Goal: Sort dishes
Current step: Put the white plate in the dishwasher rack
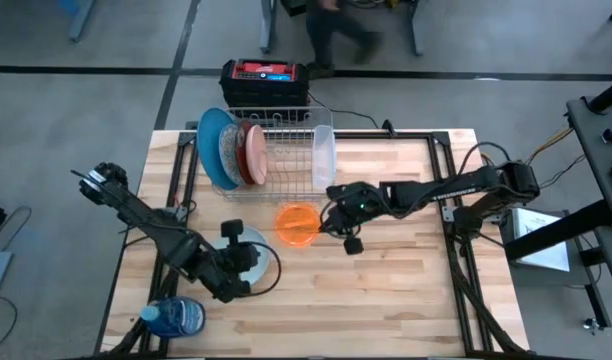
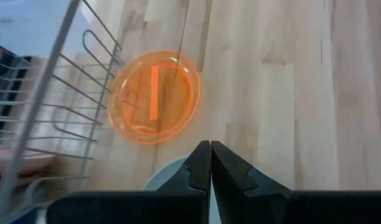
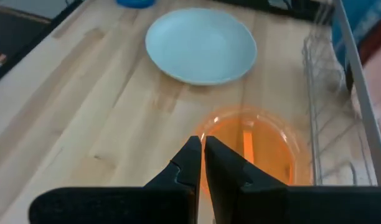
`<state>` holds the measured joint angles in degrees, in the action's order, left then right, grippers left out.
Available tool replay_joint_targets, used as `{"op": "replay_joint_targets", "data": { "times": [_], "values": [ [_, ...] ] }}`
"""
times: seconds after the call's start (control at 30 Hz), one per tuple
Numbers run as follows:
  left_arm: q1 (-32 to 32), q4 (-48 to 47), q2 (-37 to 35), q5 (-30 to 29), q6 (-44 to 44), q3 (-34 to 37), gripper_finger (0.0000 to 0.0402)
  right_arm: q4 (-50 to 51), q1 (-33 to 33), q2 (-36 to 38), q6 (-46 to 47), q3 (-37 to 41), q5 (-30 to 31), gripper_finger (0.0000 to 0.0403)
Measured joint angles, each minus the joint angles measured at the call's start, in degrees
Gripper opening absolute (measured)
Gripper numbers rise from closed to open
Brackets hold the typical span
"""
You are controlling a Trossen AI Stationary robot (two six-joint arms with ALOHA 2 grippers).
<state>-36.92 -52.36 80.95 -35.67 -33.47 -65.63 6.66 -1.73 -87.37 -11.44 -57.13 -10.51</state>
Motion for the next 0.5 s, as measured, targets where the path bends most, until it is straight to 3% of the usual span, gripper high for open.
{"op": "replay_joint_targets", "data": {
  "times": [0.27,0.5],
  "values": [
    [0.08,1.99,-0.02,-4.19,-3.65,2.6,0.0,-18.44,-4.39,-8.2,-10.22,0.72,-0.07,0.0021],
    [0.08,-1.5,0.02,-12.33,-1.22,-4.7,0.0,-20.69,-6.97,-21.91,-8.34,-10.68,1.93,0.0069]
  ]
}}
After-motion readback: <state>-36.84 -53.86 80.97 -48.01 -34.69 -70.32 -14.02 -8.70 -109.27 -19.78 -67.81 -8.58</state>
